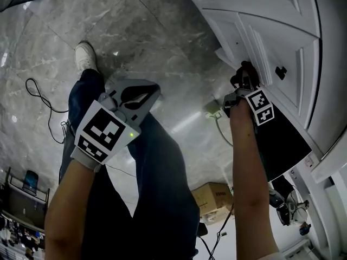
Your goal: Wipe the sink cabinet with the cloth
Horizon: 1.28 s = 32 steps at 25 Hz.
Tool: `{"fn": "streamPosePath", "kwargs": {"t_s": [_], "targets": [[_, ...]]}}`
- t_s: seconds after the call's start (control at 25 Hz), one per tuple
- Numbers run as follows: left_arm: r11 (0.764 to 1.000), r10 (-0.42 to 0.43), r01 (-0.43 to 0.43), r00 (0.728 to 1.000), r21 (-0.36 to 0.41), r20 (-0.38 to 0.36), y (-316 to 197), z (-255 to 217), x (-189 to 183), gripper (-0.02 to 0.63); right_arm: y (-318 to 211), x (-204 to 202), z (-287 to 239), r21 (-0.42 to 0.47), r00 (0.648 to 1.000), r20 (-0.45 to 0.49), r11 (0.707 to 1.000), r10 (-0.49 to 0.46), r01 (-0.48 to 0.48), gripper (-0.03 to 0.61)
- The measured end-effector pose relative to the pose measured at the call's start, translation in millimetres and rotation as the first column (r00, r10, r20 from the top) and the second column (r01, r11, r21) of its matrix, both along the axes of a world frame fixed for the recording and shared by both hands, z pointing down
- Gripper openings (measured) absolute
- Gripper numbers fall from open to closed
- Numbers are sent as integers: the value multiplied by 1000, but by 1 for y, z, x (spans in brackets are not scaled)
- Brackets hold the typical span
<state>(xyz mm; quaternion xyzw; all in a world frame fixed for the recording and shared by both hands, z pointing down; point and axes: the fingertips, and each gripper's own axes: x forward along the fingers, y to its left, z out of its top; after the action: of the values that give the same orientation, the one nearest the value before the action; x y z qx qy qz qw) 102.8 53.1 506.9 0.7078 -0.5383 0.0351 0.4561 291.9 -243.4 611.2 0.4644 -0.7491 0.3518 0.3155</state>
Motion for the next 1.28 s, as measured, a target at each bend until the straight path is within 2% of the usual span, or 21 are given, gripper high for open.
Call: {"fn": "streamPosePath", "kwargs": {"t_s": [0.36,0.68,0.88,1.04,1.28], "targets": [[998,-55,55,998,13,-6,-12,5,-6,11,-1,-1,30,-51,999,-18,998,36,-37,114],[997,-70,71,997,41,-29,-13,22,-9,11,2,0,59,-43,997,-78,999,17,-21,115],[998,-33,34,999,54,-26,-13,42,-13,11,1,0,84,-40,994,-111,999,18,-22,114],[997,42,-44,999,59,34,-15,59,-22,11,-1,0,96,-9,991,-132,999,36,-37,114],[995,28,-32,999,98,36,-12,56,-31,11,4,-3,102,21,991,-124,999,42,-40,115]]}}
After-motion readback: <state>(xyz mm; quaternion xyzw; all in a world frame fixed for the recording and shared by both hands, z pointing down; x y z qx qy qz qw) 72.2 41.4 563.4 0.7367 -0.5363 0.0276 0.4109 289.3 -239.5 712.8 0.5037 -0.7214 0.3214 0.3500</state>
